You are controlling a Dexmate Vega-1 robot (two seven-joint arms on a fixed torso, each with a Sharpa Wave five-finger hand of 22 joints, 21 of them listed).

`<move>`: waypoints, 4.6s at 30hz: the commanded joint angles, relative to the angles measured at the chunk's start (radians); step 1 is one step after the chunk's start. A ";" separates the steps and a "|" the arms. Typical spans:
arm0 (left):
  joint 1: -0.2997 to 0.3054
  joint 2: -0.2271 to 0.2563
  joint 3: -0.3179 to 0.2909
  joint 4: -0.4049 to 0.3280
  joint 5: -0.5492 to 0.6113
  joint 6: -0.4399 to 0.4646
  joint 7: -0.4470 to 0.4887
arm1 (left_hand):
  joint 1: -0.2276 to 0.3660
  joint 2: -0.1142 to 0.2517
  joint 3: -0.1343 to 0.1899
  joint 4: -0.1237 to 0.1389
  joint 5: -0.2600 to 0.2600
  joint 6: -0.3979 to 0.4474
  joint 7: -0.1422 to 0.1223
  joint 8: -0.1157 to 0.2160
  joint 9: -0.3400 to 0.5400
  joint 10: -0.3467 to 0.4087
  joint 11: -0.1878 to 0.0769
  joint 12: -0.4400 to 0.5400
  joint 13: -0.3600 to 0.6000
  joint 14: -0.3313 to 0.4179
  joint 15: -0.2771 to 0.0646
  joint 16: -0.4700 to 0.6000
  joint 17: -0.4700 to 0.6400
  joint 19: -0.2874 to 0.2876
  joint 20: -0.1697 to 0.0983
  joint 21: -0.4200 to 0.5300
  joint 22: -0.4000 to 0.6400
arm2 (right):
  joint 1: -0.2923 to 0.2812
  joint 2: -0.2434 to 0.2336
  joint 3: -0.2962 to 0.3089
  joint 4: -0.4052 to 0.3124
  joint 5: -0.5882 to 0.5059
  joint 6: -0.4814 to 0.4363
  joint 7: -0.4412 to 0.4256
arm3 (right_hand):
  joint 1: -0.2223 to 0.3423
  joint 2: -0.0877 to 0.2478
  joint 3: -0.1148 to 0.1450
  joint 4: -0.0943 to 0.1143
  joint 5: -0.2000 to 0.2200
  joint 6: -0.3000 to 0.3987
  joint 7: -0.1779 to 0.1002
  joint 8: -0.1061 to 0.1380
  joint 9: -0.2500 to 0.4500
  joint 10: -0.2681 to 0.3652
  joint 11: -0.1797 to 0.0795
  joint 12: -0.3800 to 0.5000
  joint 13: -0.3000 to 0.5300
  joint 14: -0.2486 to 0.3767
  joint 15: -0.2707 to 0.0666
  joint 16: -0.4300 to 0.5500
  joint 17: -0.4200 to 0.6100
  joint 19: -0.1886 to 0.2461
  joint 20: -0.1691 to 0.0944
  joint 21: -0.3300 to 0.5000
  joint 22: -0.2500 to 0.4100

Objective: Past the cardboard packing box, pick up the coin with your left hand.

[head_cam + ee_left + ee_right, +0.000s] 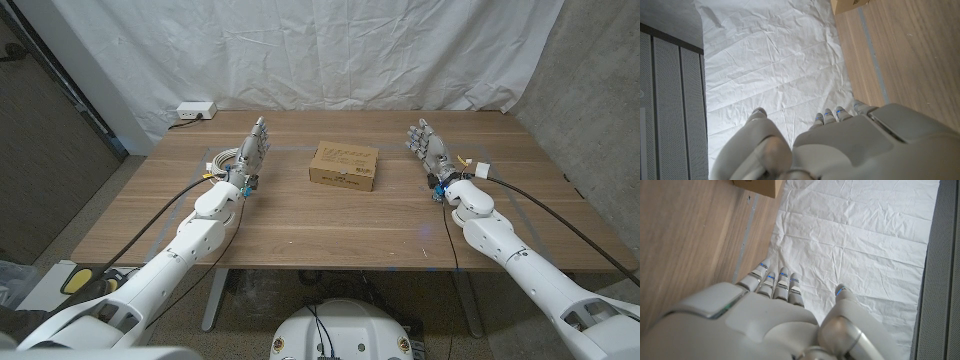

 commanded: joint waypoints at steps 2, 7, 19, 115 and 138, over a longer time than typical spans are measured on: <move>0.019 0.009 -0.008 -0.042 -0.002 0.007 0.022 | 0.014 0.004 0.009 -0.004 0.005 -0.030 0.000 0.005 0.001 -0.004 -0.002 0.007 0.003 -0.035 -0.001 0.005 0.005 -0.044 -0.086 0.006 0.005 | -0.009 0.002 -0.001 -0.015 0.006 0.007 0.003 | 0.010 -0.003 0.005 -0.002 0.004 0.007 0.002 0.004 0.003 0.011 -0.002 0.003 0.004 0.013 0.003 0.006 0.002 0.008 -0.033 0.004 0.005; -0.001 -0.004 -0.001 0.028 -0.011 -0.082 -0.088 | 0.035 0.020 0.015 -0.013 0.009 0.015 0.001 0.019 0.001 0.032 -0.005 0.019 0.003 -0.003 -0.003 0.013 0.004 -0.020 -0.080 0.015 0.005 | -0.014 -0.003 0.005 -0.025 0.017 -0.003 0.003 | 0.010 -0.003 0.005 -0.002 0.004 0.007 0.002 0.003 0.003 0.012 -0.002 0.003 0.004 0.014 0.001 0.006 0.002 0.008 -0.032 0.003 0.005; 0.043 0.057 0.003 -0.092 0.100 -0.071 0.019 | 0.074 0.035 0.021 -0.033 0.013 0.079 -0.004 0.031 0.000 0.103 -0.012 0.036 0.003 0.061 -0.010 0.023 0.003 0.027 -0.078 0.025 0.004 | -0.012 -0.020 0.014 -0.031 0.024 0.002 0.027 | 0.009 -0.002 0.003 -0.003 0.004 0.009 0.005 0.002 0.004 0.013 0.000 0.003 0.004 0.018 0.005 0.007 0.003 0.007 -0.029 0.001 0.005; 0.139 0.018 -0.030 -0.120 0.470 -0.355 0.256 | 0.560 0.055 0.104 -0.280 -0.006 0.585 -0.114 0.105 0.018 0.051 0.035 0.009 0.013 -0.011 0.028 0.001 0.001 -0.050 0.038 0.008 0.006 | 0.023 0.017 -0.004 -0.018 -0.011 0.017 -0.011 | 0.007 0.004 -0.004 -0.011 0.004 0.029 0.003 -0.002 0.005 0.018 0.006 -0.002 0.005 0.011 0.014 0.004 0.004 -0.005 -0.023 -0.010 0.007; 0.244 0.109 -0.066 -0.347 0.750 -0.161 0.449 | 0.579 0.024 0.076 -0.263 -0.012 0.717 -0.084 0.135 0.021 0.102 0.002 0.028 0.012 0.033 -0.008 0.010 0.001 -0.029 0.035 0.017 0.007 | 0.017 0.022 -0.005 -0.010 -0.004 0.024 -0.002 | 0.008 0.005 -0.006 -0.014 0.004 0.029 0.003 -0.005 0.005 0.021 0.004 -0.002 0.005 0.012 0.012 0.004 0.004 -0.005 -0.022 -0.011 0.007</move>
